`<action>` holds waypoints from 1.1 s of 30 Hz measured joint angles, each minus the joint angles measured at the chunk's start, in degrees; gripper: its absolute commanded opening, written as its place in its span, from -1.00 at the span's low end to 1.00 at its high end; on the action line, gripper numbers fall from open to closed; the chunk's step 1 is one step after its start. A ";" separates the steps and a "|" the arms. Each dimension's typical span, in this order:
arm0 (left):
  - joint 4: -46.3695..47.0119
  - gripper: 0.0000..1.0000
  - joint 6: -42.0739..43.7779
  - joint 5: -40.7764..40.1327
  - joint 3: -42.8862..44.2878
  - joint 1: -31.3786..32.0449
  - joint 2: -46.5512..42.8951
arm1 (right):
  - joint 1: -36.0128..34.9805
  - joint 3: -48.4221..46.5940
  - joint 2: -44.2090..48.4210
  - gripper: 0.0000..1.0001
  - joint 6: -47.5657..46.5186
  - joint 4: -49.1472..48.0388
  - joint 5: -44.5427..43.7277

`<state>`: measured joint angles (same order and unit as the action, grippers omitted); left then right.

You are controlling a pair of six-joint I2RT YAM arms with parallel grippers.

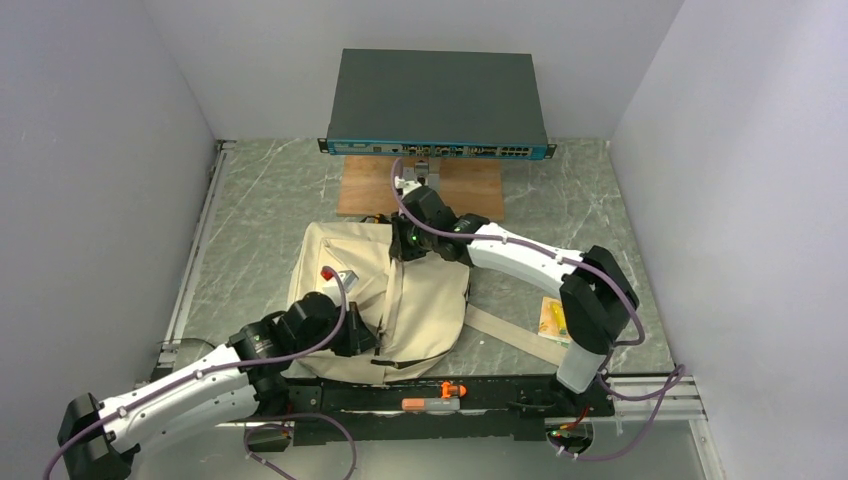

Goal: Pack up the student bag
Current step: Unzip the student bag at the center of the board.

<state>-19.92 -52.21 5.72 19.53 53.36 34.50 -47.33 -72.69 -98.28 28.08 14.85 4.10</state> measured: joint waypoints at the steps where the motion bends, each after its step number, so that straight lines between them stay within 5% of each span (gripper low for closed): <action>1: -0.85 -1.00 0.20 -0.74 0.79 0.17 0.90 | -0.15 -0.61 -0.31 -0.43 -0.11 0.81 -0.44; 4: -2.75 -1.00 1.03 -1.62 3.50 0.72 4.22 | -0.68 -3.98 -1.22 0.12 -0.42 4.90 -2.64; 6: -3.02 -1.00 1.64 -1.79 4.94 0.96 6.71 | -1.40 -6.25 -1.07 0.29 -0.24 8.55 -4.57; 17: 1.22 -1.00 0.11 -2.56 1.75 1.11 6.51 | -8.46 5.68 11.82 0.45 9.99 11.21 -8.09; 28: 4.33 -1.00 -0.92 -1.90 -0.31 1.11 5.53 | -11.54 6.21 9.35 0.09 15.61 6.71 -16.00; 30: 4.33 -0.78 -0.87 -1.60 -0.31 1.11 5.35 | -11.67 6.08 7.19 -0.15 15.63 6.67 -17.09; 33: 2.71 -0.17 -0.04 -0.94 0.39 1.14 5.40 | -11.87 6.12 4.85 -0.63 15.74 5.95 -17.57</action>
<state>-17.21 -52.25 4.78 19.92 54.50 39.90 -59.20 -66.57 -93.43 43.81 20.80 -13.47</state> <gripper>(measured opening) 0.165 0.386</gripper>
